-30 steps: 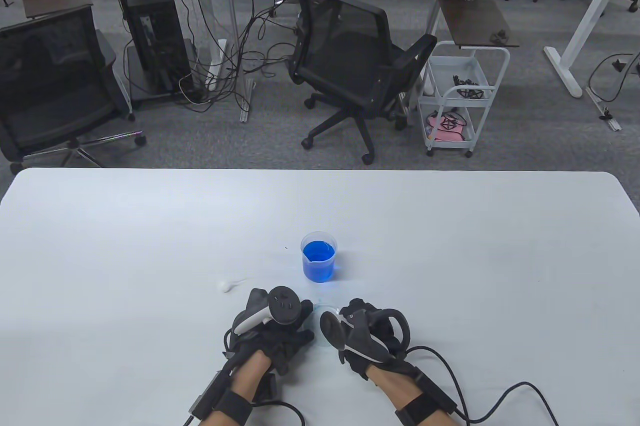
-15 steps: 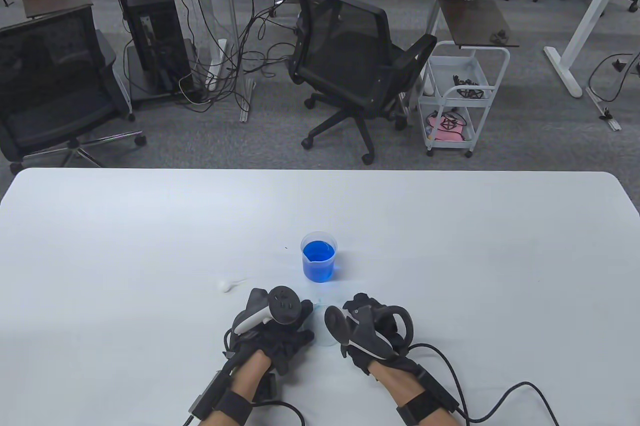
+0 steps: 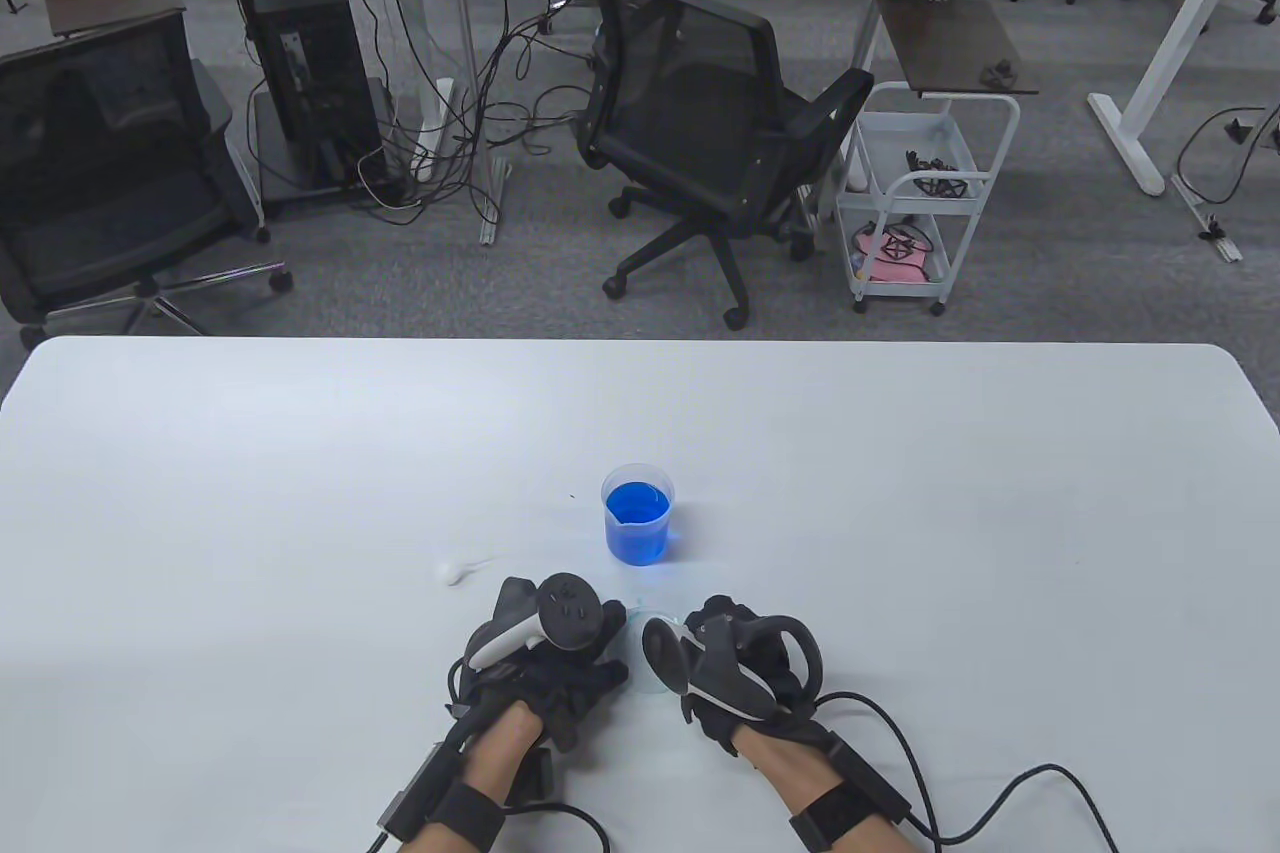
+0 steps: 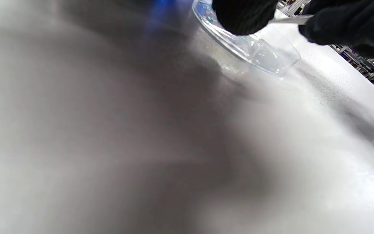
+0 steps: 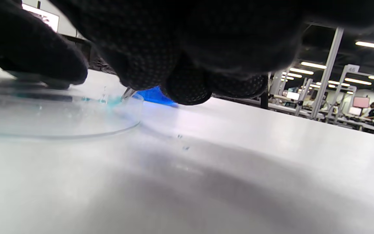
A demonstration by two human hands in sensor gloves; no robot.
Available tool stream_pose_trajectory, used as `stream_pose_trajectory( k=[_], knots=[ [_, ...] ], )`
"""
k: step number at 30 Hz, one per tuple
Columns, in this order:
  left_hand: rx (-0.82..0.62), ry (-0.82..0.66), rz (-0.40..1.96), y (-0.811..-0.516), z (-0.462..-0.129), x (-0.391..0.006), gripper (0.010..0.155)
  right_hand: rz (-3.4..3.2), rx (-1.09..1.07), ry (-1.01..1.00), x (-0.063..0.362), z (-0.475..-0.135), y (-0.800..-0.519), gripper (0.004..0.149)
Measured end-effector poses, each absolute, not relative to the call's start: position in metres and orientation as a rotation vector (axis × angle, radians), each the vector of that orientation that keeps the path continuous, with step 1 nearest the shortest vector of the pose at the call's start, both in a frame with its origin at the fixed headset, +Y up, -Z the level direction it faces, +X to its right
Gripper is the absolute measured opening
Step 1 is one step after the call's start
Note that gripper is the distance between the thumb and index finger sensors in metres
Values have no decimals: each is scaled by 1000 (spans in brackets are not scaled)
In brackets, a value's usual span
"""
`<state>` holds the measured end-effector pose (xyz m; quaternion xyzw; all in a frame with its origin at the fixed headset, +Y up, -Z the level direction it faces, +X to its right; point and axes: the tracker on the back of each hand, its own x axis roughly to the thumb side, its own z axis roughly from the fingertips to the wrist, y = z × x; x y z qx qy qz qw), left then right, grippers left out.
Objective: Dip tweezers-held cotton tuft into dye solution and dot onto culture dish
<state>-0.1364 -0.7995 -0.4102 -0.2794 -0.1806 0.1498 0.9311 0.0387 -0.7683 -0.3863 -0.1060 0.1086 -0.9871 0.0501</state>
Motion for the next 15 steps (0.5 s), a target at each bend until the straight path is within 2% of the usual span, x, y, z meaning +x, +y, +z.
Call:
stream_pose_trajectory(
  k=[7,15],
  knots=[
    [-572,-370,307,-799,-410,-136,70,-3057,-304,436,54,-372,-745,40],
    [-575,-364,306,-799,-410,-137,70,-2951,-396,320,40,-371,-774,40]
  ],
)
